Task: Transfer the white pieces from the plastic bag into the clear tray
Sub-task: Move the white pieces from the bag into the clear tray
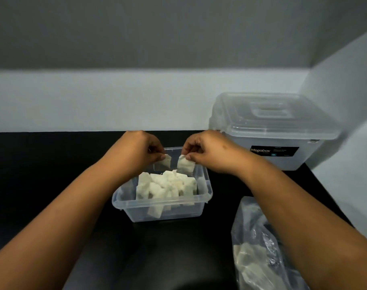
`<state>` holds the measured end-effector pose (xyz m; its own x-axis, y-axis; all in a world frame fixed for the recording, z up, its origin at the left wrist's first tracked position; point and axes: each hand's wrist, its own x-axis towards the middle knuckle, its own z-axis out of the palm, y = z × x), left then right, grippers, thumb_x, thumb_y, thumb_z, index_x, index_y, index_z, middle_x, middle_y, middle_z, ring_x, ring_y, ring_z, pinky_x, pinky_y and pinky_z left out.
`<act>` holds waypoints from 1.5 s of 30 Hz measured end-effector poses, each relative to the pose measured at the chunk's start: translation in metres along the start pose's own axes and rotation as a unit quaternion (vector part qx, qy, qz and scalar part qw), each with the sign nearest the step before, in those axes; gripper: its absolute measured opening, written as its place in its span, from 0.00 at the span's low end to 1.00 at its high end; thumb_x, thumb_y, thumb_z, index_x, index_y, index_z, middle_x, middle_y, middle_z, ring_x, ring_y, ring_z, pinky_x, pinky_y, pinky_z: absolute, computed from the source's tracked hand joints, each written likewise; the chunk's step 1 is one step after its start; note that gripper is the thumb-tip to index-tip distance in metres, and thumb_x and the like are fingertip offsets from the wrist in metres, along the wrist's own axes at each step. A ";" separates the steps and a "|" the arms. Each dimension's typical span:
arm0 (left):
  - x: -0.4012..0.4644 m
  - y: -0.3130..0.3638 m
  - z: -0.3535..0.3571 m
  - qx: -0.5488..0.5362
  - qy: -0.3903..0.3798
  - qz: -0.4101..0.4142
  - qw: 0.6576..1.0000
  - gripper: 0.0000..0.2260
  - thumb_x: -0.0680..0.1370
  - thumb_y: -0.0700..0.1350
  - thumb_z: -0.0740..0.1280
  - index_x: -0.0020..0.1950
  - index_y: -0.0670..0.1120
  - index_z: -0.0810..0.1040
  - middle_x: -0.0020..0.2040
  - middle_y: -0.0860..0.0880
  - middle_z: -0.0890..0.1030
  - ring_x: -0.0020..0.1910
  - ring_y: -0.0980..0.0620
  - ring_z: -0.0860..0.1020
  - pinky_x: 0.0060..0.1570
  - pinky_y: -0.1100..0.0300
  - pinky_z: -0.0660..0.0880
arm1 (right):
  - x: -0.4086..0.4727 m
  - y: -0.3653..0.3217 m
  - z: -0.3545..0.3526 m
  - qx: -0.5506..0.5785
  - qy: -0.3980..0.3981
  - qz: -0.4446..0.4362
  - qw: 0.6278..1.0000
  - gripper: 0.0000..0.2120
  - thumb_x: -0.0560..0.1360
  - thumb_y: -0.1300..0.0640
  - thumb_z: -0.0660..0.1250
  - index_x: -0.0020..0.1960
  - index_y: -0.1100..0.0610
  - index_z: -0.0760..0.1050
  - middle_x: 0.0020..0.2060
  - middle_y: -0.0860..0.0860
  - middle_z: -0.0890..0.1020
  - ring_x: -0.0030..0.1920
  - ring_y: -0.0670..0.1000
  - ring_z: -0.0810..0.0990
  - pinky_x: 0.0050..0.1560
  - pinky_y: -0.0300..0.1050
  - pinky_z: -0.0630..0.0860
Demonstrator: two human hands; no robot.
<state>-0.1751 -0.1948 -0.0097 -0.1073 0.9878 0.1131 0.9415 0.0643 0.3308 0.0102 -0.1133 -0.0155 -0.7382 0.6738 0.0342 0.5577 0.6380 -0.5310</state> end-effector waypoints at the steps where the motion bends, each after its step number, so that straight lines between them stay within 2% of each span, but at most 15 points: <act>1: 0.001 -0.010 0.001 -0.004 -0.006 -0.008 1.000 0.05 0.73 0.48 0.73 0.47 0.50 0.85 0.43 0.52 0.84 0.41 0.55 0.79 0.41 0.62 0.72 | 0.009 -0.002 0.008 -0.006 -0.018 0.004 1.000 0.05 0.75 0.60 0.70 0.49 0.53 0.82 0.41 0.46 0.83 0.43 0.45 0.82 0.46 0.40 0.78; 5: 0.004 -0.046 0.005 -0.023 -0.046 -0.018 0.999 0.04 0.72 0.48 0.74 0.44 0.50 0.85 0.39 0.54 0.83 0.40 0.59 0.79 0.40 0.66 0.74 | 0.043 -0.003 0.047 -0.070 -0.133 0.030 0.988 0.04 0.75 0.59 0.69 0.48 0.52 0.80 0.39 0.44 0.79 0.44 0.47 0.80 0.46 0.43 0.77; 11: 0.010 -0.067 0.013 -0.041 -0.124 0.010 0.991 0.02 0.72 0.48 0.74 0.44 0.53 0.84 0.40 0.55 0.83 0.40 0.62 0.80 0.45 0.63 0.78 | 0.062 0.004 0.083 -0.123 -0.311 0.067 0.940 0.05 0.74 0.61 0.70 0.46 0.52 0.79 0.35 0.42 0.76 0.37 0.45 0.75 0.38 0.40 0.71; 14: 0.013 -0.071 0.018 -0.067 -0.165 0.022 0.984 0.02 0.73 0.47 0.74 0.44 0.52 0.84 0.39 0.55 0.84 0.37 0.62 0.82 0.44 0.64 0.80 | 0.067 0.006 0.094 -0.134 -0.339 0.085 0.927 0.04 0.75 0.61 0.69 0.47 0.53 0.78 0.37 0.44 0.76 0.38 0.45 0.75 0.35 0.38 0.69; 17: 0.017 -0.073 0.024 -0.084 -0.189 0.036 0.978 0.02 0.73 0.46 0.74 0.44 0.51 0.84 0.38 0.54 0.85 0.36 0.63 0.82 0.42 0.68 0.79 | 0.070 0.009 0.103 -0.127 -0.336 0.119 0.925 0.05 0.75 0.61 0.68 0.49 0.54 0.79 0.43 0.47 0.81 0.44 0.48 0.78 0.42 0.40 0.73; 21: 0.023 -0.074 0.034 -0.102 -0.230 0.038 0.967 0.03 0.72 0.43 0.74 0.44 0.49 0.83 0.35 0.53 0.84 0.35 0.63 0.82 0.46 0.67 0.77 | 0.071 0.012 0.106 -0.146 -0.310 0.139 0.929 0.07 0.75 0.61 0.68 0.52 0.56 0.80 0.44 0.48 0.79 0.45 0.50 0.77 0.44 0.41 0.72; 25: 0.029 -0.069 0.044 -0.093 -0.285 0.051 0.953 0.03 0.73 0.42 0.73 0.46 0.48 0.82 0.35 0.54 0.84 0.36 0.62 0.82 0.41 0.70 0.76 | 0.070 0.011 0.104 -0.161 -0.270 0.155 0.936 0.09 0.75 0.60 0.68 0.55 0.56 0.80 0.51 0.52 0.82 0.51 0.54 0.80 0.48 0.45 0.75; 29: 0.036 -0.061 0.055 -0.076 -0.343 0.074 0.933 0.02 0.75 0.41 0.70 0.46 0.47 0.79 0.39 0.52 0.84 0.37 0.60 0.83 0.47 0.62 0.78 | 0.070 0.006 0.085 -0.171 -0.191 0.179 0.950 0.11 0.77 0.59 0.67 0.59 0.56 0.79 0.55 0.54 0.81 0.56 0.55 0.80 0.52 0.47 0.76; 31: 0.040 -0.054 0.060 -0.082 -0.379 0.078 0.918 0.02 0.76 0.40 0.68 0.48 0.47 0.77 0.42 0.52 0.84 0.39 0.58 0.84 0.49 0.58 0.78 | 0.063 0.004 0.071 -0.153 -0.148 0.186 0.959 0.09 0.78 0.59 0.66 0.57 0.57 0.79 0.52 0.53 0.82 0.55 0.55 0.81 0.53 0.46 0.76; 33: 0.046 -0.045 0.066 -0.089 -0.407 0.090 0.905 0.02 0.78 0.41 0.67 0.49 0.47 0.76 0.46 0.50 0.83 0.41 0.56 0.85 0.49 0.56 0.79 | 0.051 0.007 0.059 -0.118 -0.042 0.179 0.976 0.03 0.76 0.57 0.68 0.48 0.54 0.80 0.43 0.50 0.82 0.46 0.51 0.82 0.48 0.46 0.79; 36: 0.057 -0.028 0.078 -0.124 -0.439 0.090 0.886 0.03 0.78 0.41 0.66 0.48 0.48 0.74 0.46 0.49 0.82 0.43 0.53 0.85 0.44 0.59 0.78 | 0.035 0.012 0.046 -0.120 0.061 0.171 0.976 0.03 0.74 0.53 0.70 0.44 0.52 0.79 0.38 0.47 0.81 0.40 0.48 0.80 0.43 0.47 0.78; 40: 0.070 -0.008 0.098 -0.145 -0.469 0.069 0.868 0.03 0.78 0.40 0.66 0.48 0.47 0.74 0.45 0.48 0.82 0.43 0.51 0.84 0.46 0.58 0.79 | 0.020 0.020 0.033 -0.123 0.118 0.180 0.969 0.05 0.75 0.51 0.69 0.46 0.52 0.80 0.38 0.46 0.81 0.42 0.49 0.80 0.45 0.46 0.78; 42: 0.076 -0.004 0.110 -0.138 -0.467 0.054 0.872 0.03 0.78 0.39 0.66 0.47 0.46 0.74 0.48 0.47 0.82 0.43 0.50 0.85 0.50 0.55 0.79 | 0.011 0.022 0.032 -0.116 0.128 0.189 0.967 0.05 0.75 0.50 0.69 0.46 0.51 0.80 0.38 0.46 0.80 0.42 0.49 0.80 0.45 0.46 0.78; 45: 0.082 -0.002 0.125 -0.117 -0.443 0.034 0.888 0.03 0.77 0.37 0.66 0.49 0.44 0.75 0.49 0.46 0.82 0.43 0.49 0.85 0.46 0.57 0.79 | -0.003 0.025 0.031 -0.093 0.134 0.207 0.965 0.07 0.75 0.48 0.68 0.46 0.50 0.79 0.39 0.46 0.82 0.42 0.48 0.80 0.45 0.46 0.78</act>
<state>-0.1461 -0.0958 -0.1179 0.3382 0.7191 -0.6071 0.8325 0.0722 0.5493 0.0147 -0.1110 -0.0547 -0.3267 0.9416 0.0819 0.8606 0.3322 -0.3860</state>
